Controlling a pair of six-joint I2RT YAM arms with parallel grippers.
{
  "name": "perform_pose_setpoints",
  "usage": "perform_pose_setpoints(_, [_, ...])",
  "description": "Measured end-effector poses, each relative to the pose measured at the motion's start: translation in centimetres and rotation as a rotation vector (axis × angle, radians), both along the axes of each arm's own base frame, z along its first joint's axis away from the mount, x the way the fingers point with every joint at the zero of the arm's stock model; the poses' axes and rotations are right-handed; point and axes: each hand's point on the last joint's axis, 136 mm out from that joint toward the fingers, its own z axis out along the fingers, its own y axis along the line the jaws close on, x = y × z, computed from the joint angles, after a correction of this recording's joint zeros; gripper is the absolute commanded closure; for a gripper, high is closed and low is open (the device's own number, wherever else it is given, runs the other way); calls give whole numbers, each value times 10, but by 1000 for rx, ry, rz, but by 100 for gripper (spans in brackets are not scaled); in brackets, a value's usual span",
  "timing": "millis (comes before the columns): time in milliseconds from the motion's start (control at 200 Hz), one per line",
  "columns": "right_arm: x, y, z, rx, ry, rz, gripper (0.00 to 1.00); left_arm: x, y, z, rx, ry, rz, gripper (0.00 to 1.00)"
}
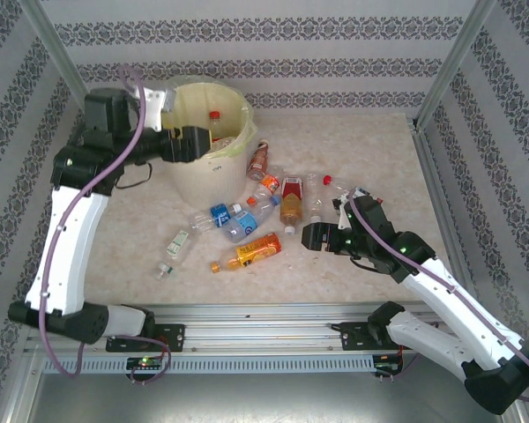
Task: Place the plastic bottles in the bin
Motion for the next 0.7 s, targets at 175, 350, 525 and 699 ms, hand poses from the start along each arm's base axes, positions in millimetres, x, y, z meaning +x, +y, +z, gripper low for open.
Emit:
perform_pose_setpoints(175, [-5, 9, 2, 44, -2, 46, 11, -42, -21, -38, -19, 71, -102, 2])
perform_pose_setpoints(350, [-7, 10, 3, 59, -7, 55, 11, -81, -49, -68, -16, 122, -213, 1])
perform_pose_setpoints(525, [-12, 12, 8, 91, -31, 73, 8, -100, -72, -107, -5, 195, -287, 0])
perform_pose_setpoints(699, [-19, 14, 15, 128, -47, 100, 2, -107, -90, -134, 43, 230, -330, 0])
